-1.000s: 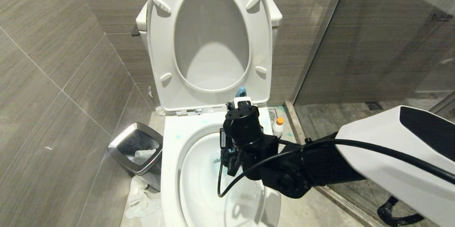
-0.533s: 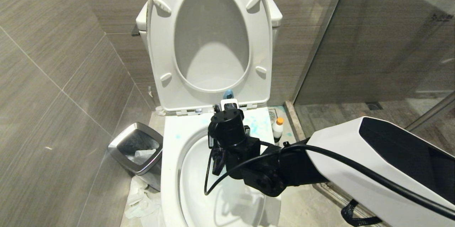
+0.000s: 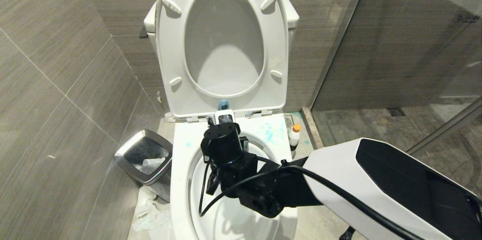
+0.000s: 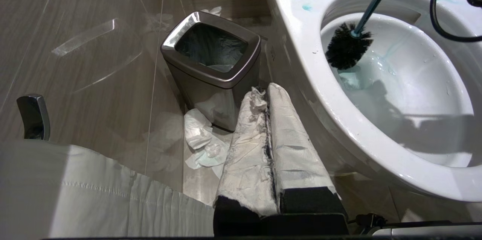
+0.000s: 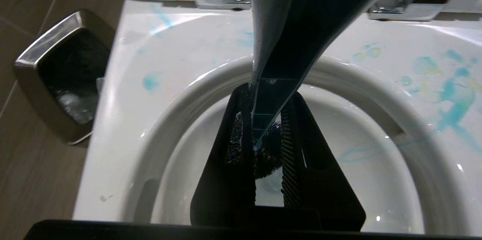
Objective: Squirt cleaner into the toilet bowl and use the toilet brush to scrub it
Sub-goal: Scrub the toilet bowl
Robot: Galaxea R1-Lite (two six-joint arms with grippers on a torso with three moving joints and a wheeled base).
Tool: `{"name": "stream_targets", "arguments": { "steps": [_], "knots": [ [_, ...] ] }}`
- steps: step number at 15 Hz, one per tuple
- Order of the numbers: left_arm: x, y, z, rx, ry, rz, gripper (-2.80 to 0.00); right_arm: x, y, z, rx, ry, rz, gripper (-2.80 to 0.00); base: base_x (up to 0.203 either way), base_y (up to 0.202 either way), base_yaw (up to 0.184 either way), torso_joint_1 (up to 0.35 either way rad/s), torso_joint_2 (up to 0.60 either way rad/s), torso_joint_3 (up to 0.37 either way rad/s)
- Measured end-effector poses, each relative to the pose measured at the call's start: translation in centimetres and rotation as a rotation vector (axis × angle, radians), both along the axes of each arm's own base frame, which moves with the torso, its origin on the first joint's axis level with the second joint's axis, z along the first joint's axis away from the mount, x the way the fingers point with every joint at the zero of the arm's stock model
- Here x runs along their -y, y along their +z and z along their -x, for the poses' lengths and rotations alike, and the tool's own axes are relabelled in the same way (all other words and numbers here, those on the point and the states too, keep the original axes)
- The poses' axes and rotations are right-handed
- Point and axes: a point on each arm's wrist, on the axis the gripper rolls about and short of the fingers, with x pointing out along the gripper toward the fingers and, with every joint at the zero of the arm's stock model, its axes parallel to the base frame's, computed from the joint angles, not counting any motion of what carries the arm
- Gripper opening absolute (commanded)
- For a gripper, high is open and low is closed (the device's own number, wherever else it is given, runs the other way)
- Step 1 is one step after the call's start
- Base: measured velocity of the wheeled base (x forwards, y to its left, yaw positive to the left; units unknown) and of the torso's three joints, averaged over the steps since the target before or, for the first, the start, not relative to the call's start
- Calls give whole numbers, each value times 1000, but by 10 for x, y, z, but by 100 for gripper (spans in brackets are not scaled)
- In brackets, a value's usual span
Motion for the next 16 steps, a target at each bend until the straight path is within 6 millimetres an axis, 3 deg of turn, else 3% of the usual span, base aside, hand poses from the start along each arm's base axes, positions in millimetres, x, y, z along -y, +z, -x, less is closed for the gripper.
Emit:
{"name": "stream_targets", "arguments": {
  "steps": [2, 5, 8, 12, 16],
  "knots": [
    [0, 0, 0, 0, 1, 1, -280, -12, -2, 15, 0, 40, 4, -280, 0, 0, 0, 0, 0, 0],
    [0, 0, 0, 0, 0, 0, -280, -32, -11, 53, -20, 120, 30, -280, 0, 0, 0, 0, 0, 0],
    [0, 0, 0, 0, 1, 1, -280, -35, -25, 91, -58, 185, 80, -280, 0, 0, 0, 0, 0, 0],
    [0, 0, 0, 0, 0, 1, -280, -18, -28, 133, -111, 209, 106, -280, 0, 0, 0, 0, 0, 0],
    [0, 0, 0, 0, 0, 0, -280, 11, -20, 156, -137, 208, 114, -280, 0, 0, 0, 0, 0, 0]
  ]
}}
